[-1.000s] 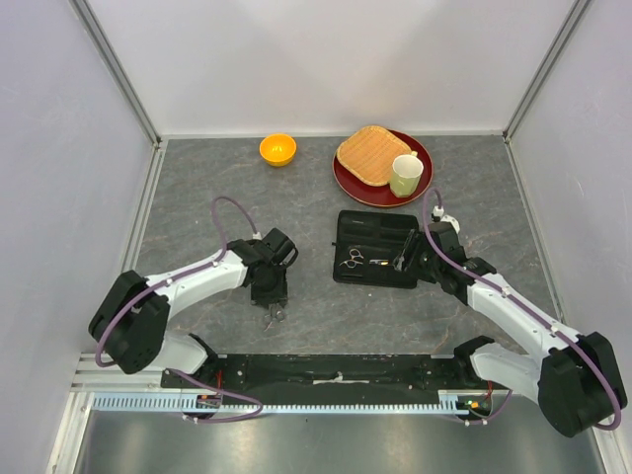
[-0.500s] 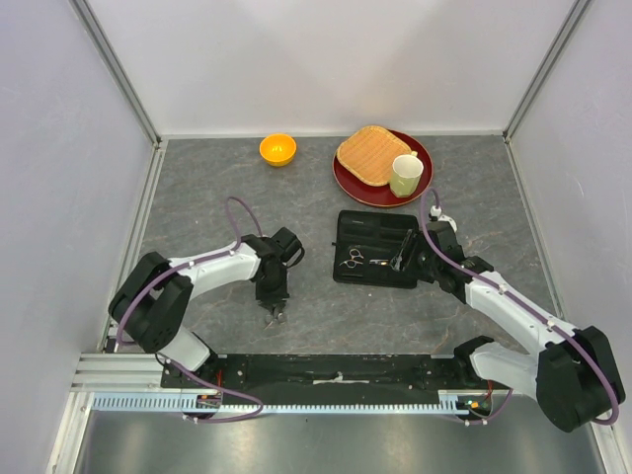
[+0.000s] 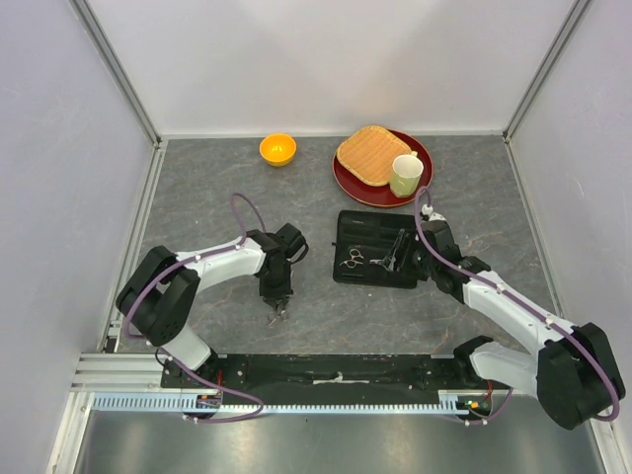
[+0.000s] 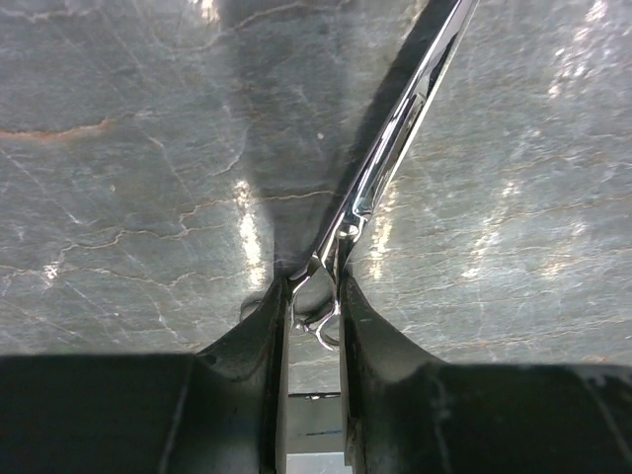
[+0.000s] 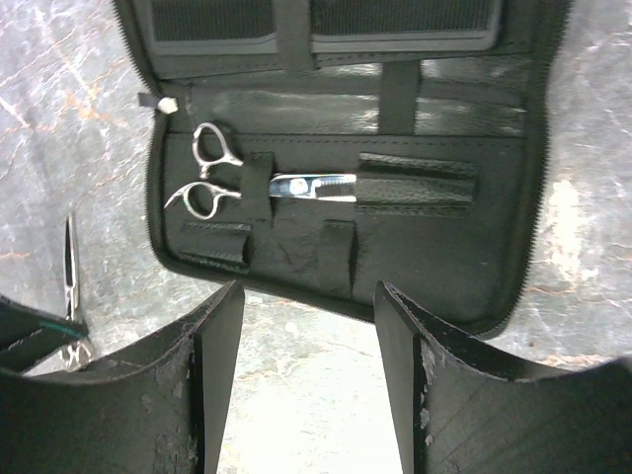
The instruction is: Sort the hair-cutting tools
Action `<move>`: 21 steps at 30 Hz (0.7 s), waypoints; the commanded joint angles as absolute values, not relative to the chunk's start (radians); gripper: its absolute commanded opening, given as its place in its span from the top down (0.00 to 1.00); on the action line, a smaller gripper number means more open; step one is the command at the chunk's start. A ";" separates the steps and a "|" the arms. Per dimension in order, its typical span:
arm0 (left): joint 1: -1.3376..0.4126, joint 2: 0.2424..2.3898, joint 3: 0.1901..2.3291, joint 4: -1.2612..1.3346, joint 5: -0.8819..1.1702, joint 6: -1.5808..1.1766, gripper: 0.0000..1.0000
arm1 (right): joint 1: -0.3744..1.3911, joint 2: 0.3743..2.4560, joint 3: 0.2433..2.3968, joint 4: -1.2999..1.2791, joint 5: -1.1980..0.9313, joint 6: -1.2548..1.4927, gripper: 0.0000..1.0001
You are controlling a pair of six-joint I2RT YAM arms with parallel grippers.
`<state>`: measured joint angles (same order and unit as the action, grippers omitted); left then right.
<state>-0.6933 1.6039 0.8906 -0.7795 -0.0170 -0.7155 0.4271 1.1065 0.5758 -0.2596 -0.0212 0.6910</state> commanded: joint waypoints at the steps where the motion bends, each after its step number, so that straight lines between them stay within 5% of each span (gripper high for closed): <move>1: -0.693 1.591 0.937 -0.634 -0.037 -0.709 0.98 | 0.469 1.106 0.575 -0.192 -0.052 0.670 0.36; 21: -0.695 1.398 0.965 -0.551 0.158 -0.695 0.98 | 0.825 1.357 0.633 0.271 -0.109 0.719 0.24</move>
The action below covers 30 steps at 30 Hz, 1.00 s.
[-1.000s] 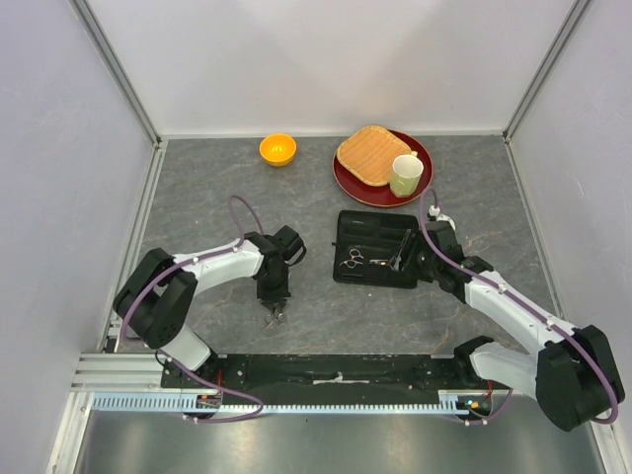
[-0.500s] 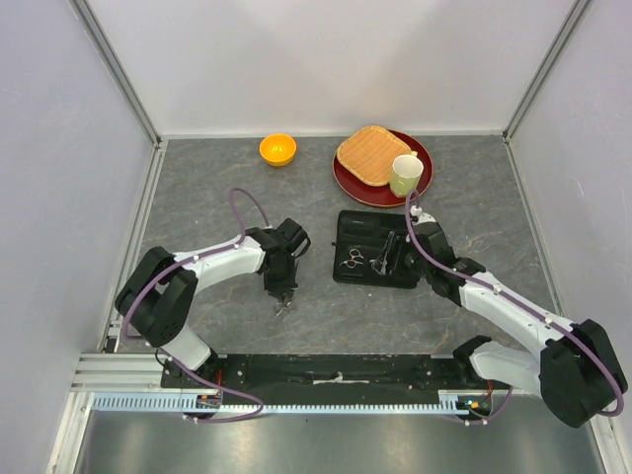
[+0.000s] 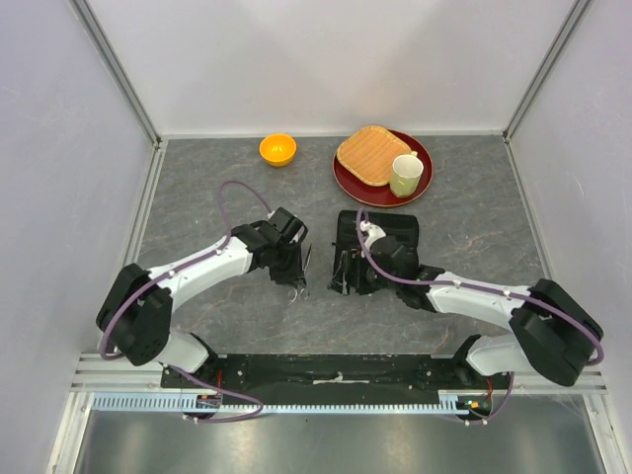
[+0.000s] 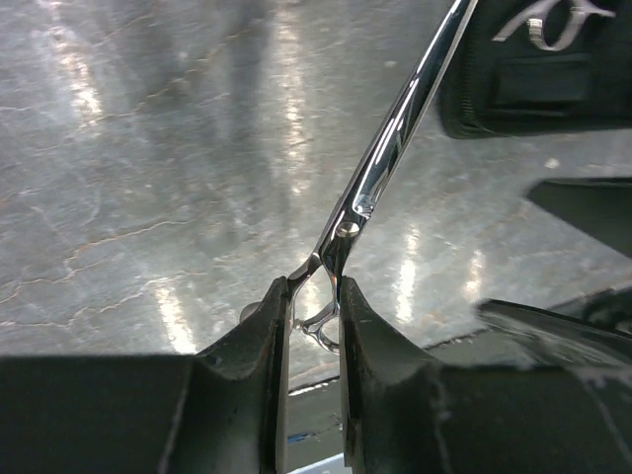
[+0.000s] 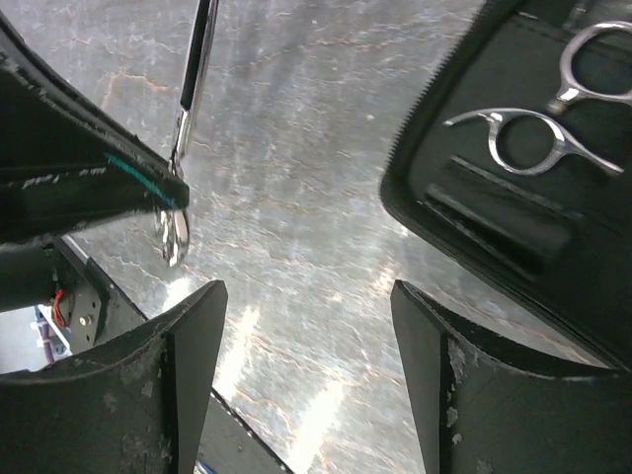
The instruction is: Sort the hair-cutting tools
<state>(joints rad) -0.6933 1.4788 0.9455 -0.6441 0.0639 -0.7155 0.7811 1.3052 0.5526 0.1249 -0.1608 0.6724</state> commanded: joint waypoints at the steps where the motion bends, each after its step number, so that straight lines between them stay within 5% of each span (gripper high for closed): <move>1: -0.695 1.388 0.960 -0.539 0.173 -0.693 0.98 | 0.833 1.377 0.640 0.282 -0.083 0.742 0.25; 21: -0.695 1.312 0.965 -0.499 0.264 -0.678 0.98 | 0.911 1.436 0.710 0.431 0.106 0.746 0.34; 30: -0.695 1.264 0.945 -0.474 0.275 -0.673 0.98 | 0.911 1.532 0.778 0.469 0.061 0.744 0.56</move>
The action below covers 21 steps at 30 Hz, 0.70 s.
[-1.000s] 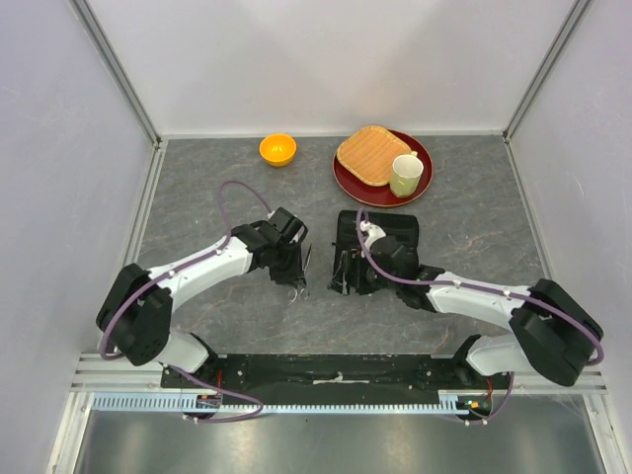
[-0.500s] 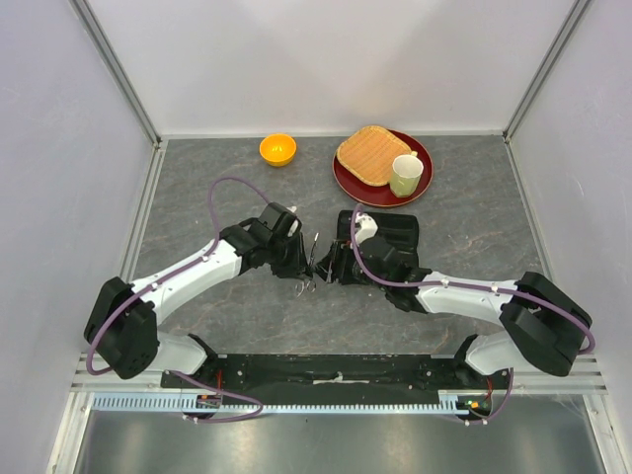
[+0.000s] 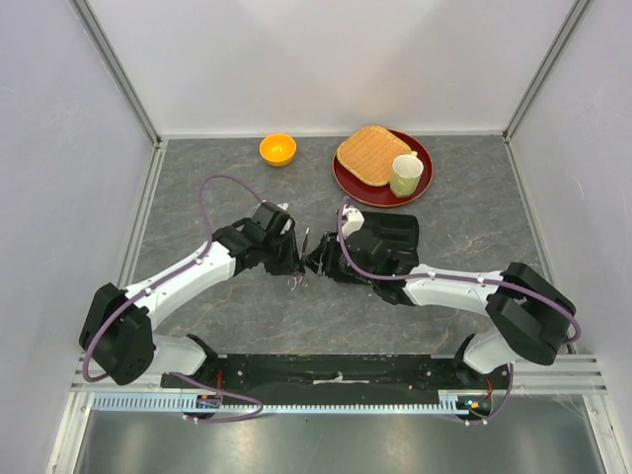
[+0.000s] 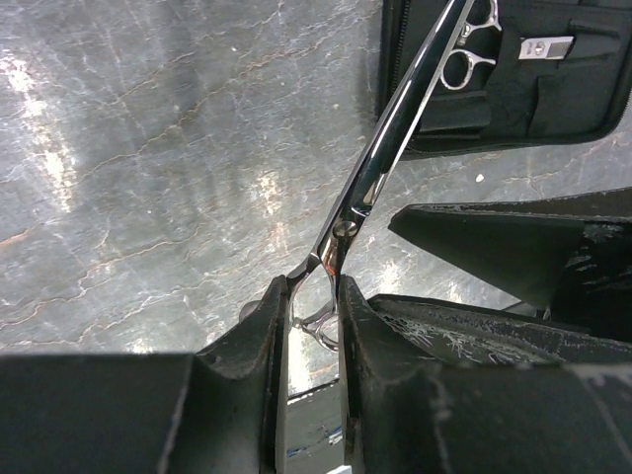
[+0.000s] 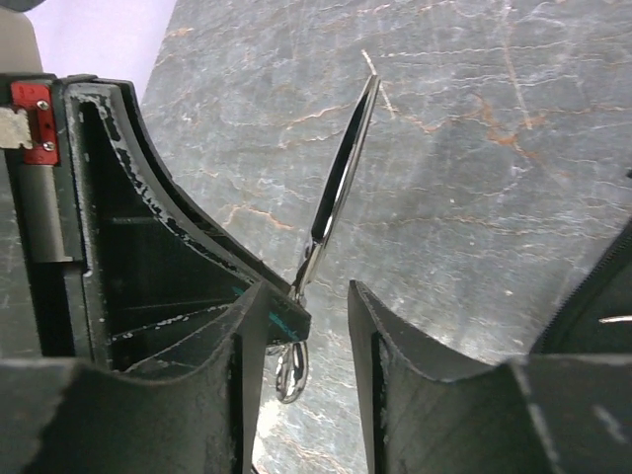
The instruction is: Sort the hair-cutting tools
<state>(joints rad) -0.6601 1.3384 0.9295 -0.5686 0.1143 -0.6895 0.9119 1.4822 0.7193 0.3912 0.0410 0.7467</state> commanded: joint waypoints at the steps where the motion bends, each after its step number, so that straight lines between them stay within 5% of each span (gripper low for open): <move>1: -0.695 1.261 0.945 -0.474 0.282 -0.672 0.98 | 0.911 1.535 0.778 0.472 0.058 0.742 0.56; 8: -0.695 1.235 0.933 -0.472 0.276 -0.669 0.98 | 0.911 1.531 0.779 0.482 0.115 0.756 0.59; 21: -0.695 1.250 0.942 -0.509 0.206 -0.684 0.98 | 0.911 1.358 0.743 0.342 0.330 0.710 0.46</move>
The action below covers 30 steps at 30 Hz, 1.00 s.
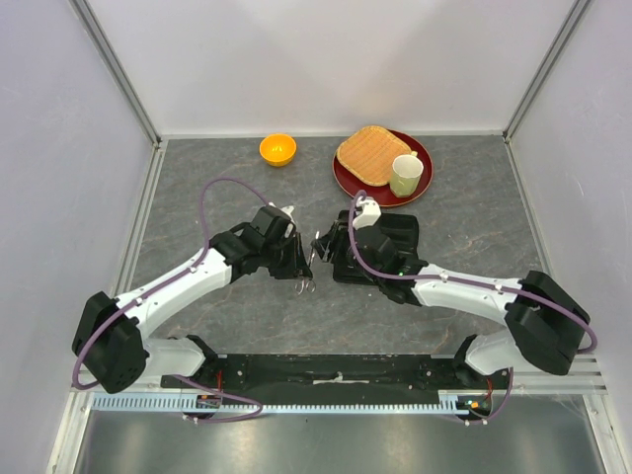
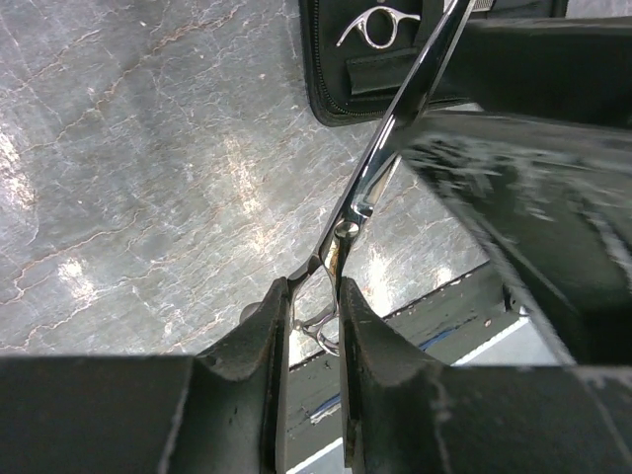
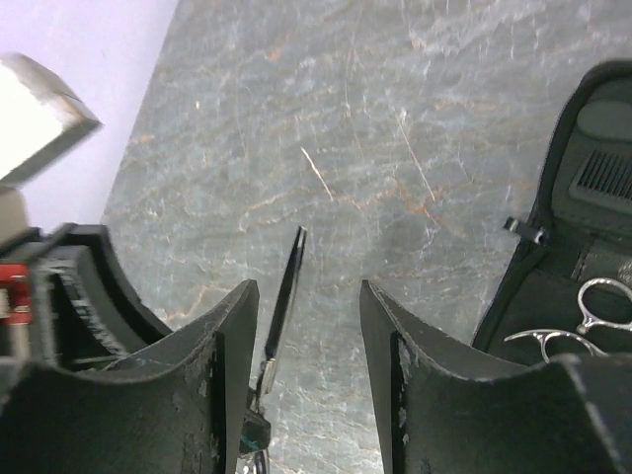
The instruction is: Sort the hair-cutting tools
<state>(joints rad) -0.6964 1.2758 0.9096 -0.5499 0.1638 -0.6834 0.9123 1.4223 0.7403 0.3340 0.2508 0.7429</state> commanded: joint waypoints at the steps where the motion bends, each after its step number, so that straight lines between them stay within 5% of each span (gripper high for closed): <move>1: -0.695 1.252 0.948 -0.509 0.210 -0.684 0.98 | 0.911 1.359 0.745 0.342 0.318 0.709 0.46; 13: -0.695 1.238 0.977 -0.497 0.222 -0.684 0.98 | 0.913 1.420 0.741 0.368 0.143 0.724 0.44; 16: -0.695 1.235 0.976 -0.497 0.227 -0.684 0.98 | 0.911 1.425 0.742 0.380 0.121 0.721 0.53; 20: -0.695 1.221 0.976 -0.499 0.236 -0.681 0.96 | 0.911 1.422 0.755 0.377 0.114 0.713 0.89; 22: -0.693 1.203 0.983 -0.502 0.241 -0.677 0.92 | 0.911 1.408 0.761 0.368 0.112 0.704 1.00; 26: -0.693 1.166 1.032 -0.554 0.242 -0.603 0.59 | 0.910 1.345 0.781 0.302 0.103 0.652 1.00; 30: -0.690 1.109 1.130 -0.626 0.229 -0.511 0.43 | 0.885 1.260 0.784 0.246 0.034 0.589 1.00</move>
<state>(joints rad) -0.6952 1.1923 1.0126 -0.5793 0.2199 -0.6327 0.9062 1.3670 0.7433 0.2691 0.1032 0.6662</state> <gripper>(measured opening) 0.520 0.021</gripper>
